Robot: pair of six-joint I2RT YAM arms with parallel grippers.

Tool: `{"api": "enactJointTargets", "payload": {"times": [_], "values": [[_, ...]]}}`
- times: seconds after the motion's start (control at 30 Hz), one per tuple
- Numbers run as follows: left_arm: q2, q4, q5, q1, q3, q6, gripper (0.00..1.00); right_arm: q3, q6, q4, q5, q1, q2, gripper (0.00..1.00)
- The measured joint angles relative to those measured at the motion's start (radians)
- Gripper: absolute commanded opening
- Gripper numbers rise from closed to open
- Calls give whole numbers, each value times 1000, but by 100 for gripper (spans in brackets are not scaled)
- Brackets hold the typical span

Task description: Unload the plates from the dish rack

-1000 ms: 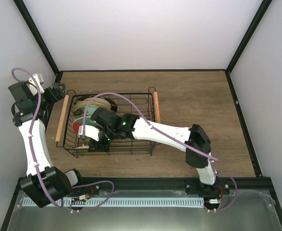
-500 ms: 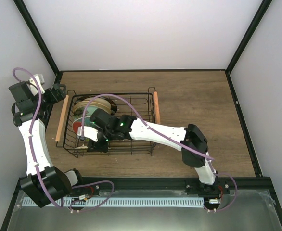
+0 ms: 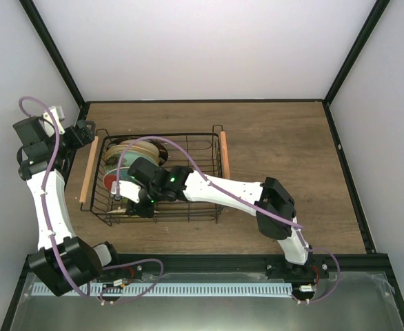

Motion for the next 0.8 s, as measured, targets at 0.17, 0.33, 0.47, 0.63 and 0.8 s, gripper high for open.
{"api": "enactJointTargets", "payload": {"times": [0.17, 0.33, 0.47, 0.63, 0.8], "values": [[3, 0, 2, 0, 0, 0, 100, 0, -4, 24, 31, 0, 0, 10], [12, 1, 2, 0, 0, -3, 100, -1, -6, 41, 58, 0, 0, 1], [17, 4, 5, 0, 0, -9, 100, -2, -8, 52, 79, 0, 0, 1], [20, 6, 8, 0, 0, -10, 100, -13, -8, 64, 127, 0, -12, 1], [23, 14, 8, 0, 0, -13, 100, -48, -23, 72, 214, 0, -43, 1]]}}
